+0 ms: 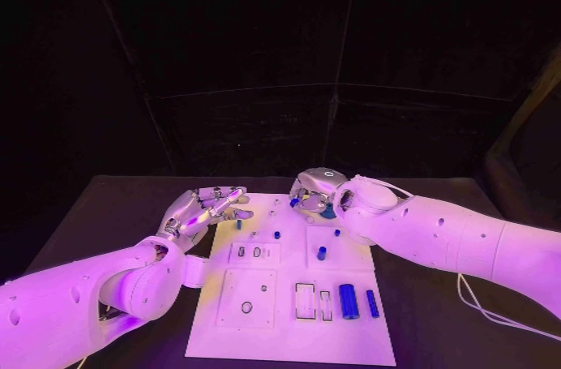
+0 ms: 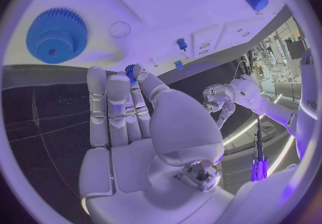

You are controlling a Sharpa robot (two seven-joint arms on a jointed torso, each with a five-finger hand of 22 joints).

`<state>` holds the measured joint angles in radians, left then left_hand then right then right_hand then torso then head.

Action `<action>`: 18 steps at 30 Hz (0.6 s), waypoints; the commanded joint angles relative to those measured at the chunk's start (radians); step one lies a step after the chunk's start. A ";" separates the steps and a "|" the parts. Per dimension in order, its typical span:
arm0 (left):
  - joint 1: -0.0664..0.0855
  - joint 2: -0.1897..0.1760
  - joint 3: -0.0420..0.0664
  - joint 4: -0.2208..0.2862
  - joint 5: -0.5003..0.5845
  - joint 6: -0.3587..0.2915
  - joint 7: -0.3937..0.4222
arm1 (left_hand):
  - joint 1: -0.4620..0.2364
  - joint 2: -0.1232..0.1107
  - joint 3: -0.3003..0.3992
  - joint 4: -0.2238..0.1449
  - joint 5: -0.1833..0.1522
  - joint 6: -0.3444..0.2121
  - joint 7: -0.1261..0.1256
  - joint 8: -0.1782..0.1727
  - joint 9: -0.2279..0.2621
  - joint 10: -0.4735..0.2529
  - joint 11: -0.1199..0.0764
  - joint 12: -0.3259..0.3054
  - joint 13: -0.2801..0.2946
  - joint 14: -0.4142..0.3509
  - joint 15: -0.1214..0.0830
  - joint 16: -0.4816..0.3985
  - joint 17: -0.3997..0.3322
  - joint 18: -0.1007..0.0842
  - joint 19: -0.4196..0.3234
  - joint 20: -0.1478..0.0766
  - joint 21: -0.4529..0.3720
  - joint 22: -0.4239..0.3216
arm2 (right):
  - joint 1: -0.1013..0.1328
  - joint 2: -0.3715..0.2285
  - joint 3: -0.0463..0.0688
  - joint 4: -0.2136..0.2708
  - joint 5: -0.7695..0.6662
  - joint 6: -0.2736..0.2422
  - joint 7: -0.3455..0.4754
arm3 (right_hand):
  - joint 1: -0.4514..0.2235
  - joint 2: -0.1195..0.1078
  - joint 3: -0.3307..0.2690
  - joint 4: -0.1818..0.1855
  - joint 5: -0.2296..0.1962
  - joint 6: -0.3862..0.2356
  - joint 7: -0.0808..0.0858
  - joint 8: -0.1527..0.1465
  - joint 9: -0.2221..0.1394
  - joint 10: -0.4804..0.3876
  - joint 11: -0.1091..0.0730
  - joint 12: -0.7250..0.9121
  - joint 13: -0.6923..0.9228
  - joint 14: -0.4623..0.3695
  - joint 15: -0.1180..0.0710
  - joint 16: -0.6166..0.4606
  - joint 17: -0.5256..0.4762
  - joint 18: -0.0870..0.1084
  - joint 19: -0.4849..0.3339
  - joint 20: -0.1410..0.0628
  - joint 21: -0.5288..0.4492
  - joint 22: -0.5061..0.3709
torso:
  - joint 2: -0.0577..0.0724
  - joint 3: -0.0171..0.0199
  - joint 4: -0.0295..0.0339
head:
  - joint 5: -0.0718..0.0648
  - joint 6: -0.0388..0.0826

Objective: Assemble the parts on the task board

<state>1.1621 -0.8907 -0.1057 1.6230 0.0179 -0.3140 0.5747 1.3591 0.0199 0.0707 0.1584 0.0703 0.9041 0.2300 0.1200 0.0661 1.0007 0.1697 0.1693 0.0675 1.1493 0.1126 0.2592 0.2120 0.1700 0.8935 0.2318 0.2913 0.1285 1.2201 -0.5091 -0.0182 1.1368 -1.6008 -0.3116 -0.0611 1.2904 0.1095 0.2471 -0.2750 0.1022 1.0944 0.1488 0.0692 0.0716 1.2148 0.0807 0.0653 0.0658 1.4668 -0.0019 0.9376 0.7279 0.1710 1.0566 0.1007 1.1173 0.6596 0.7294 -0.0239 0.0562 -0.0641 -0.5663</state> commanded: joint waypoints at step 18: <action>0.011 0.002 0.001 0.007 -0.005 0.017 -0.002 | 0.005 0.005 0.000 -0.007 0.003 0.000 0.005 -0.006 -0.001 -0.001 0.004 -0.007 -0.001 0.000 0.003 -0.002 0.001 0.014 0.005 -0.001 -0.001 -0.001 | 0.014 0.083 0.002 -0.070 0.012 -0.036 -0.023 | -0.025 -0.018 0.038 0.006 0.003 -0.006 0.009 -0.004 -0.001 -0.012 0.005 -0.003 -0.001 -0.007 0.000 0.017 0.010 -0.003 -0.005 0.005 0.014 0.008 | 0.036 -0.0072 0.0191 | -0.008 0.017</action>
<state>1.1716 -0.8894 -0.1056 1.6280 0.0178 -0.3107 0.5702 1.3591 0.0199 0.0707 0.1584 0.0703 0.9041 0.2300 0.1200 0.0662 1.0006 0.1697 0.1693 0.0676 1.1493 0.1126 0.2592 0.2118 0.1699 0.8934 0.2319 0.2913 0.1287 1.2306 -0.4283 -0.0178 1.0645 -1.5892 -0.3338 -0.0781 1.2720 0.0908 0.2789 -0.2678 0.1021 1.0901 0.1526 0.0656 0.0714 1.2113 0.0842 0.0655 0.0647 1.4667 -0.0019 0.9507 0.7366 0.1711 1.0566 0.1005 1.1270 0.6671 0.7597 -0.0304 0.0735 -0.0720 -0.5498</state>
